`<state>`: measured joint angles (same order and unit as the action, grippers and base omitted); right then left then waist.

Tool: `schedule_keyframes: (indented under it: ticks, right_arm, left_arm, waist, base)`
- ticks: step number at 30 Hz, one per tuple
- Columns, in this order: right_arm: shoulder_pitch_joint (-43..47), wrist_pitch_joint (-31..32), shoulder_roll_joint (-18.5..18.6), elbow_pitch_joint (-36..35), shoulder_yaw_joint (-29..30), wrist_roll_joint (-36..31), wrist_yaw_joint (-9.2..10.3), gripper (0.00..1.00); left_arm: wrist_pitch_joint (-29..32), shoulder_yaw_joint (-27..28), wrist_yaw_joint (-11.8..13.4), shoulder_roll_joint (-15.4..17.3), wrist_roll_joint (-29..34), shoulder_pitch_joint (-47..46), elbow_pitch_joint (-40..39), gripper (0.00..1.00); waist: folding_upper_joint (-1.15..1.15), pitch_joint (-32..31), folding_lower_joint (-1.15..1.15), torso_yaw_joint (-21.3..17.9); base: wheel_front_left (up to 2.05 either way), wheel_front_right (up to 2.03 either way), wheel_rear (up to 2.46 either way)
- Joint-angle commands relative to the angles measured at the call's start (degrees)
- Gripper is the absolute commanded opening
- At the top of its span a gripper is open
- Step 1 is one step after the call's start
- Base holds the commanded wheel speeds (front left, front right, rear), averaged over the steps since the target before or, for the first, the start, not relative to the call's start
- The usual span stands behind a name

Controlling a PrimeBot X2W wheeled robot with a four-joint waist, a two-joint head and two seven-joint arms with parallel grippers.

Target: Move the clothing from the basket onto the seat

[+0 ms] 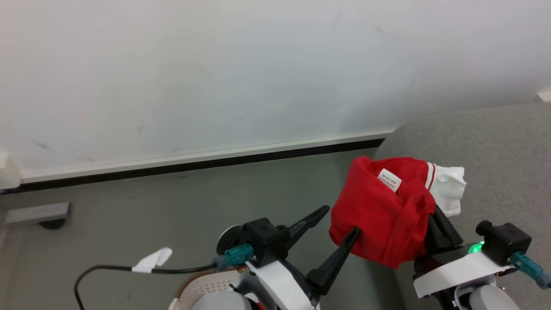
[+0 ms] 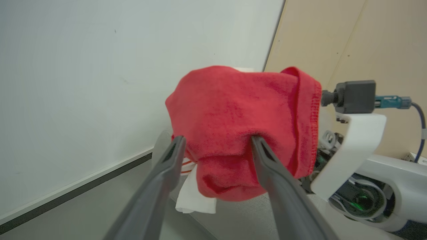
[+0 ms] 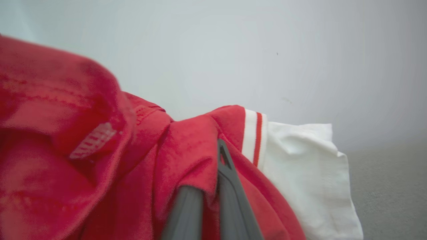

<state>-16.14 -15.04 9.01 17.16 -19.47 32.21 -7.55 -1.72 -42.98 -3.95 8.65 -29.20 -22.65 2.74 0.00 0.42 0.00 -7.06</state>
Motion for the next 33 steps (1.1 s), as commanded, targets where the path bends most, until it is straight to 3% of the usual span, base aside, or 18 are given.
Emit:
schedule_keyframes:
  ticks: [1, 8, 15, 25, 33]
  right_arm:
    - [0.4, -0.2, 0.6, -0.7, 1.5, 0.4, 0.12, 0.00]
    - [1.2, -0.2, 1.2, -2.7, 7.1, -0.3, 0.12, 0.00]
    - [2.4, -0.2, 0.7, -3.8, 8.2, -0.9, 0.12, 0.00]
    - [2.1, -0.2, 1.2, -4.1, 8.9, -0.8, 0.12, 0.00]
    - [-6.6, 0.7, 3.7, -3.4, 10.5, 2.4, 0.12, 0.00]
  left_arm:
    - [-0.6, -0.1, 0.0, 0.7, 1.0, -0.8, 0.0, 1.00]
    - [-1.5, -1.2, -0.5, 1.6, 2.7, -2.4, 1.1, 1.00]
    - [-2.2, -2.1, -0.5, 2.2, 4.0, -3.3, 3.3, 1.00]
    - [-3.0, -2.4, -0.2, 1.8, 4.4, -4.8, 5.0, 1.00]
    - [-2.0, -2.6, -0.2, 2.1, 5.8, -7.9, 3.3, 1.00]
  waist:
    - [0.00, 2.4, 0.00, -6.2]
    - [0.00, 4.4, 0.00, -13.1]
    - [0.00, 5.2, 0.00, -16.6]
    - [0.00, 6.1, 0.00, -16.5]
    - [0.00, 11.8, 0.00, -14.1]
  base:
    - [0.00, 0.00, 0.00]
    - [0.00, 0.00, 0.00]
    - [0.00, 0.00, 0.00]
    - [0.00, 0.00, 0.00]
    - [0.00, 0.00, 0.00]
